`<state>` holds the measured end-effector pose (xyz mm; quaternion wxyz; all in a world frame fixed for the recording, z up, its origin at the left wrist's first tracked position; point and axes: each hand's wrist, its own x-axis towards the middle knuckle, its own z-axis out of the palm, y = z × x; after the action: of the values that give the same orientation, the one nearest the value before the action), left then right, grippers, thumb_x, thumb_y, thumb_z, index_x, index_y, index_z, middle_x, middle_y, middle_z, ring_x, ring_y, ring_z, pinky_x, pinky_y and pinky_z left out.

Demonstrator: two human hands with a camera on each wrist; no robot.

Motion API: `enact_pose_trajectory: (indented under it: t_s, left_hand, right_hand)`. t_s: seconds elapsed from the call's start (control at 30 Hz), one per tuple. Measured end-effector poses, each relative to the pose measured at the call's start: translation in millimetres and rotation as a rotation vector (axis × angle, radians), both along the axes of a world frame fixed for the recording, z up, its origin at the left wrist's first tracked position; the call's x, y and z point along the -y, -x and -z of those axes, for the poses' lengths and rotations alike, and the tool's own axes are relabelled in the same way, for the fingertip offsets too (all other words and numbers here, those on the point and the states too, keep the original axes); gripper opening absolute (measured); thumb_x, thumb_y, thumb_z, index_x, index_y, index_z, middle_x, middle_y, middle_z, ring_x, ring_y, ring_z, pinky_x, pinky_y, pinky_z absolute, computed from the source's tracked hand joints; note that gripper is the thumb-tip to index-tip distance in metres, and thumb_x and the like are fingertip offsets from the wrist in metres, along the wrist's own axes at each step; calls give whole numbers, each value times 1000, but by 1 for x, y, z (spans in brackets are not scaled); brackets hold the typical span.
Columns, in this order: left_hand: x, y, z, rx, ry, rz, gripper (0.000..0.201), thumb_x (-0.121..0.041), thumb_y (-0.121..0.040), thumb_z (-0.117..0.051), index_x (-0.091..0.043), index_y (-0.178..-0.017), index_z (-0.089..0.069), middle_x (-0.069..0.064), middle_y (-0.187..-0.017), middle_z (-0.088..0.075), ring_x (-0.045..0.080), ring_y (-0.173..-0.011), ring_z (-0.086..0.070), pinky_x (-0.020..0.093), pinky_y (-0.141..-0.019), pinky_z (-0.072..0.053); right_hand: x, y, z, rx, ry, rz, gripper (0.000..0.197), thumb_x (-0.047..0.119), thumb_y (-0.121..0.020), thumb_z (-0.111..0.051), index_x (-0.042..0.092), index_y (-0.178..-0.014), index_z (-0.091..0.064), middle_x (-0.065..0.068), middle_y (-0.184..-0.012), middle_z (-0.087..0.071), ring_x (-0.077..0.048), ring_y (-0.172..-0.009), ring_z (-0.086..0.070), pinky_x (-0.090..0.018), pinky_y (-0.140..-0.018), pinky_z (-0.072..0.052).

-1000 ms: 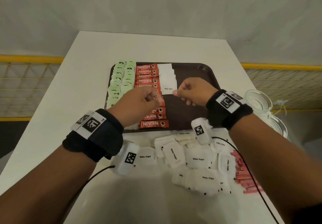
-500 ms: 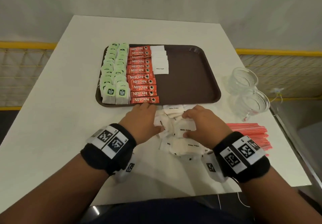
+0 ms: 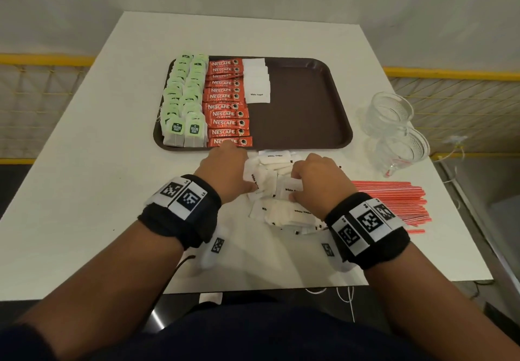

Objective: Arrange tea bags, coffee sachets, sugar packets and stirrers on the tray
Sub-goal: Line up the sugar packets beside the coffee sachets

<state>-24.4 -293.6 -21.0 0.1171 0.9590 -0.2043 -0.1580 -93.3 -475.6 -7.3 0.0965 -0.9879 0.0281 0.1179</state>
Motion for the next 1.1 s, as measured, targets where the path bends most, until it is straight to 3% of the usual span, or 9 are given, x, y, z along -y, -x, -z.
enact_pose_trajectory:
  t_s: [0.13,0.33,0.43,0.5,0.6,0.7,0.87,1.0,1.1]
  left_hand:
    - [0,9,-1,-34,76,-7,47,-36,-87,-71,-19,-126,-52,3,-124,-58,23,-109,-57,40,-95,-48]
    - [-14,8,-7,-177,330,-89,40,-27,-90,-69,-19,-126,-53,-2,-115,-60,17,-101,-56,30,-84,-45]
    - [-19,3,-18,-215,487,-157,31,-29,-89,-70,-19,-117,-62,-2,-104,-67,16,-90,-63,30,-75,-53]
    - [-20,0,-25,-297,659,-234,25,-24,-88,-71,-18,-111,-67,4,-99,-71,20,-87,-69,35,-78,-59]
    - [-18,-3,-32,-480,945,-335,24,-9,-89,-67,-14,-113,-65,15,-109,-70,25,-93,-72,37,-79,-61]
    - [-17,-8,-37,-637,1119,-343,34,0,-92,-58,-10,-124,-56,16,-115,-68,24,-91,-73,32,-72,-60]
    - [-22,-27,-43,-845,1338,-402,39,-1,-97,-43,-12,-133,-51,19,-127,-64,40,-109,-66,45,-85,-59]
    - [-25,-47,-50,-836,1372,-393,41,-10,-98,-53,-10,-138,-48,16,-131,-63,33,-111,-67,41,-82,-60]
    - [-26,-63,-53,-709,1357,-364,48,-2,-94,-60,-13,-138,-45,11,-130,-63,27,-109,-68,33,-79,-59]
  right_hand:
    - [7,1,3,-36,-89,-9,17,26,-88,-62,23,-103,-58,1,-104,-61,-18,-93,-56,-27,-77,-41]
    - [18,3,-5,8,-299,-9,10,18,-89,-58,25,-95,-61,8,-90,-62,-13,-84,-56,-24,-72,-38]
    - [20,0,-24,92,-466,-17,6,17,-89,-62,22,-89,-64,7,-83,-63,-12,-75,-58,-27,-68,-44]
    - [17,-6,-36,110,-546,-51,7,17,-90,-62,19,-95,-66,2,-88,-65,-15,-78,-62,-34,-71,-53]
    - [7,-21,-47,101,-608,-116,10,16,-91,-60,15,-99,-66,-3,-91,-66,-23,-80,-64,-44,-75,-56]
    - [-4,-38,-51,128,-619,-147,10,14,-89,-64,15,-98,-67,-2,-92,-67,-20,-80,-64,-43,-76,-56]
    - [-18,-69,-49,173,-664,-102,18,12,-82,-72,15,-97,-63,-4,-96,-67,-22,-82,-68,-43,-71,-59]
    - [-24,-98,-51,200,-647,-68,23,15,-79,-77,16,-94,-59,-7,-89,-67,-24,-70,-70,-48,-66,-59]
    - [-29,-117,-54,267,-647,8,31,24,-74,-82,17,-94,-58,-9,-86,-67,-22,-66,-69,-42,-63,-60]
